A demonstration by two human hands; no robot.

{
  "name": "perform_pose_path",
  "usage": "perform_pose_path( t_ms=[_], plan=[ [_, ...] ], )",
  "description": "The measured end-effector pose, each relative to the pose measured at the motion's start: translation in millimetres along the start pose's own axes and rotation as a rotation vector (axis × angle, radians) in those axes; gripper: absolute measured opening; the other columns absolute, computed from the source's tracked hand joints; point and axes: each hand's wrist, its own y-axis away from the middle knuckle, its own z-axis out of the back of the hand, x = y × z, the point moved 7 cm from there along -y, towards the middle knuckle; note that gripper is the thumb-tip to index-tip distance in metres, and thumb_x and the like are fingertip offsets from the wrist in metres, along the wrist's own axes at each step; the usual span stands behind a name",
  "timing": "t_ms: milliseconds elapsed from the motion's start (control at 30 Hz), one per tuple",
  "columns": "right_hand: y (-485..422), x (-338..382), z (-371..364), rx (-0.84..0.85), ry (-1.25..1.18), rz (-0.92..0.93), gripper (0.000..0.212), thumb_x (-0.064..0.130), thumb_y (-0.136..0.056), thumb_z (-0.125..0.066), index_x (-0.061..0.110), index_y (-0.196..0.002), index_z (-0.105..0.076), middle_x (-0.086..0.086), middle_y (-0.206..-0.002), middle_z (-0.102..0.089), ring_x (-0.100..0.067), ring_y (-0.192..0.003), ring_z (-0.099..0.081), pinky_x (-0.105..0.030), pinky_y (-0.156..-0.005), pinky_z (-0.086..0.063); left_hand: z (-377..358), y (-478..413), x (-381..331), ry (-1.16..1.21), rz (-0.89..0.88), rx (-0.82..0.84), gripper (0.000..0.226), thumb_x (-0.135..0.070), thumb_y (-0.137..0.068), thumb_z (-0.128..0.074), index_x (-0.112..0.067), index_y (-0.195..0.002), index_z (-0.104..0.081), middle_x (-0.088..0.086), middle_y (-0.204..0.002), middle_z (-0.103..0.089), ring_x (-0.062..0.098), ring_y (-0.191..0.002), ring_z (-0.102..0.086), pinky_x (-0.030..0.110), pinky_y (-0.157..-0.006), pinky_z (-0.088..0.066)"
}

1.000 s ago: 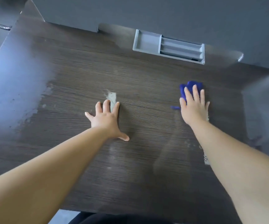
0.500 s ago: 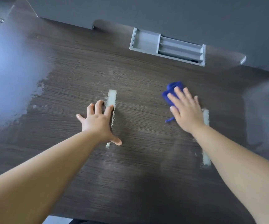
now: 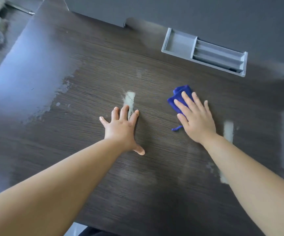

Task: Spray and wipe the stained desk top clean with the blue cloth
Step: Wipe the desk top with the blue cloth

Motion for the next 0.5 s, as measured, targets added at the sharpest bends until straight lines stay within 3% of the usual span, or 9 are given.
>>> perform_pose_path(
  t_ms=[133,200,300,400,433,500],
  plan=[
    [-72.2,-9.2,11.7,-0.009,-0.018,-0.379,0.051,0.044,-0.101,-0.022,0.031,-0.15,-0.017,0.002,-0.16,-0.002,-0.028,-0.146,0.004,-0.055,-0.115,-0.007,0.2,0.2,-0.8,-0.001,-0.005,0.008,0.136,-0.072,-0.045,-0.075,-0.031,-0.149,0.002,0.002,-0.155,0.008,0.033,-0.142,0.004,0.071,-0.105,-0.016],
    [-104.0,17.1,12.5,-0.021,-0.045,-0.409,0.053,0.046,-0.101,-0.021,0.03,-0.151,-0.012,0.0,-0.16,0.002,-0.029,-0.145,0.007,-0.056,-0.115,-0.005,-0.4,-0.5,-0.9,-0.009,-0.001,0.014,0.136,-0.072,-0.046,-0.075,-0.031,-0.149,0.003,0.001,-0.155,0.008,0.033,-0.141,0.004,0.071,-0.105,-0.015],
    [-112.9,75.2,1.5,-0.021,-0.057,-0.15,0.054,0.046,-0.1,-0.025,0.029,-0.15,-0.018,-0.001,-0.16,-0.004,-0.03,-0.146,0.002,-0.056,-0.115,-0.008,-1.0,-1.6,-0.1,-0.002,0.001,0.019,0.136,-0.071,-0.047,-0.076,-0.03,-0.149,0.004,0.001,-0.155,0.009,0.034,-0.142,0.005,0.072,-0.104,-0.014],
    [-78.2,102.4,-4.4,-0.016,0.026,0.401,0.05,0.045,-0.096,-0.032,0.027,-0.142,-0.041,-0.003,-0.155,-0.026,-0.031,-0.143,-0.02,-0.06,-0.11,-0.018,-1.6,-2.3,0.1,0.018,-0.004,0.02,0.135,-0.069,-0.048,-0.077,-0.03,-0.149,0.004,0.003,-0.155,0.009,0.035,-0.142,0.007,0.073,-0.104,-0.012],
    [-71.1,91.7,-3.1,-0.011,0.047,0.492,0.049,0.044,-0.095,-0.032,0.027,-0.139,-0.045,-0.003,-0.153,-0.031,-0.031,-0.142,-0.024,-0.06,-0.108,-0.019,-1.9,-2.2,-0.4,0.013,-0.005,0.02,0.135,-0.069,-0.048,-0.076,-0.029,-0.149,0.004,0.003,-0.155,0.009,0.035,-0.142,0.007,0.073,-0.104,-0.012],
    [-79.6,53.6,3.8,-0.024,0.037,0.415,0.048,0.042,-0.095,-0.033,0.027,-0.138,-0.047,-0.003,-0.153,-0.032,-0.032,-0.141,-0.025,-0.064,-0.107,-0.02,-1.5,-1.9,-1.8,0.005,-0.009,0.028,0.135,-0.069,-0.049,-0.076,-0.029,-0.149,0.005,0.003,-0.155,0.01,0.036,-0.142,0.008,0.073,-0.104,-0.012]
  ],
)
